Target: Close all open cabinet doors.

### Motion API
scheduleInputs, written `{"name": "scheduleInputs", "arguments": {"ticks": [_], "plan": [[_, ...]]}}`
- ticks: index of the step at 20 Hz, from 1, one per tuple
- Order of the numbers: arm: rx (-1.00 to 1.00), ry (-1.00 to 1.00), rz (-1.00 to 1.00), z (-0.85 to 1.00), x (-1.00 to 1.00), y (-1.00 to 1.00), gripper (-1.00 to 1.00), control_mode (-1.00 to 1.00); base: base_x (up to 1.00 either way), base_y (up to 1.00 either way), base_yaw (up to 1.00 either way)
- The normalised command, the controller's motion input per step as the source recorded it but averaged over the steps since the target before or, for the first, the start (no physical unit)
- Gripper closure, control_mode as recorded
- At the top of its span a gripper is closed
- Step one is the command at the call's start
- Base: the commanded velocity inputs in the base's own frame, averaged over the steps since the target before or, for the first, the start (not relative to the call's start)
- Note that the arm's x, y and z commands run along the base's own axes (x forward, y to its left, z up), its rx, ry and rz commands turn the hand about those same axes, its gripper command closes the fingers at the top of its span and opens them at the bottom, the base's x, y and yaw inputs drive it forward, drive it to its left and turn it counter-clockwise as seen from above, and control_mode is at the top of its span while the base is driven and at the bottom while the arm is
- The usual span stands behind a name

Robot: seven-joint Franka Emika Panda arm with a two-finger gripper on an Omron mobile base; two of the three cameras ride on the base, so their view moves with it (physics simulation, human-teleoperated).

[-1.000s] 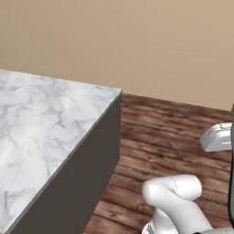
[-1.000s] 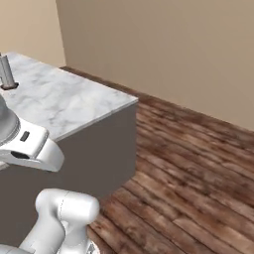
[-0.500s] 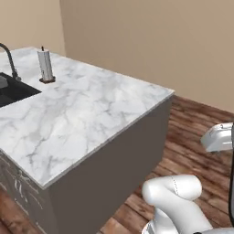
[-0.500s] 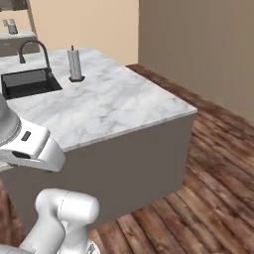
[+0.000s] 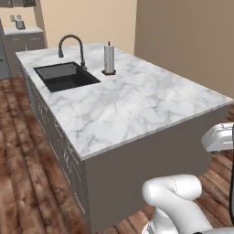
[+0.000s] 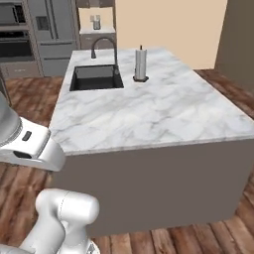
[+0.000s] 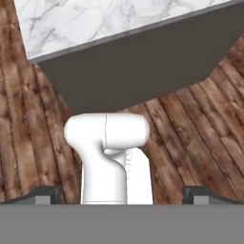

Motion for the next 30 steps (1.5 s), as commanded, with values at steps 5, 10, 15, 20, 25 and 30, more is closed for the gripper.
{"name": "scheduleInputs", "arguments": {"ticks": [5,10,15,20,25,30], "plan": [[0.0,0.0,0.0,0.0,0.0,0.0,-1.0,1.0,0.0,0.29,0.33],[0.0,0.0,0.0,0.0,0.0,0.0,-1.0,1.0,0.0,0.43,0.28],[0.0,0.0,0.0,0.0,0.0,0.0,-1.0,1.0,0.08,0.95,0.18],[0.0,0.0,0.0,0.0,0.0,0.0,-1.0,1.0,0.15,1.0,0.14],[0.0,0.0,0.0,0.0,0.0,0.0,-1.0,1.0,0.45,1.0,0.13],[0.0,0.0,0.0,0.0,0.0,0.0,-1.0,1.0,0.7,1.0,0.16]]}}
